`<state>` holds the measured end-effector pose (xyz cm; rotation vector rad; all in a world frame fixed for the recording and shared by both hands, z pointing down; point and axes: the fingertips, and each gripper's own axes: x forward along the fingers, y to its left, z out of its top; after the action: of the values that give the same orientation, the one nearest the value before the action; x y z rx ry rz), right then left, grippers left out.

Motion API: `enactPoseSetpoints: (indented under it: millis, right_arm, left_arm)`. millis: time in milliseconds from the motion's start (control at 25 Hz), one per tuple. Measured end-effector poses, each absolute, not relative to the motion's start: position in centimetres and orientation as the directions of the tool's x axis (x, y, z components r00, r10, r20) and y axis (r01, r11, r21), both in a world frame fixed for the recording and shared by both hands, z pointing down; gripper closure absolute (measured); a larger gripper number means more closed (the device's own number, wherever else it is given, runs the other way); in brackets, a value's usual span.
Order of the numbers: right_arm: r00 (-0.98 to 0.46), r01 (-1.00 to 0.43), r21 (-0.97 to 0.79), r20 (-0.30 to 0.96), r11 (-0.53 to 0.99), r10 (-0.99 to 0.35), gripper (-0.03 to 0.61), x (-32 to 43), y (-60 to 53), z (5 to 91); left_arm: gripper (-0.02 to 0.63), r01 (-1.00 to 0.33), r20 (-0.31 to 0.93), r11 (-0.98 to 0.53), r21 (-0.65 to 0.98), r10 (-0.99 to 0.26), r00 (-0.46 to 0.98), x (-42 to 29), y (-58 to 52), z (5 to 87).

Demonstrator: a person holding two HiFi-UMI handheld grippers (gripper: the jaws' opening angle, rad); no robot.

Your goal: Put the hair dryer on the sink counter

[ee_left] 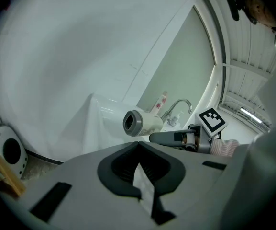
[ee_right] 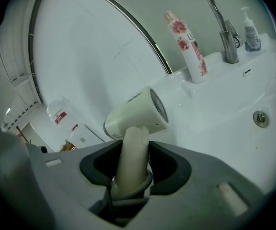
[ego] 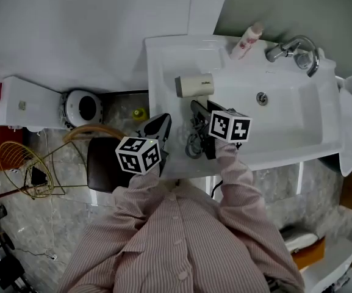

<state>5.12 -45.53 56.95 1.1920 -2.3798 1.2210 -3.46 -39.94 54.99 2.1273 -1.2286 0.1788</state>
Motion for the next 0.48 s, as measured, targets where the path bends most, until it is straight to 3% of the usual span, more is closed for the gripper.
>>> enactPoseSetpoints:
  millis: [480]
  right_arm:
    - [-0.643, -0.763, -0.536, 0.577, 0.361, -0.504, 0.408, 4.6, -45.3, 59.1]
  left_arm:
    - [0.617, -0.816, 0.434, -0.325, 0.478, -0.720, 0.541, -3.1, -40.7, 55.4]
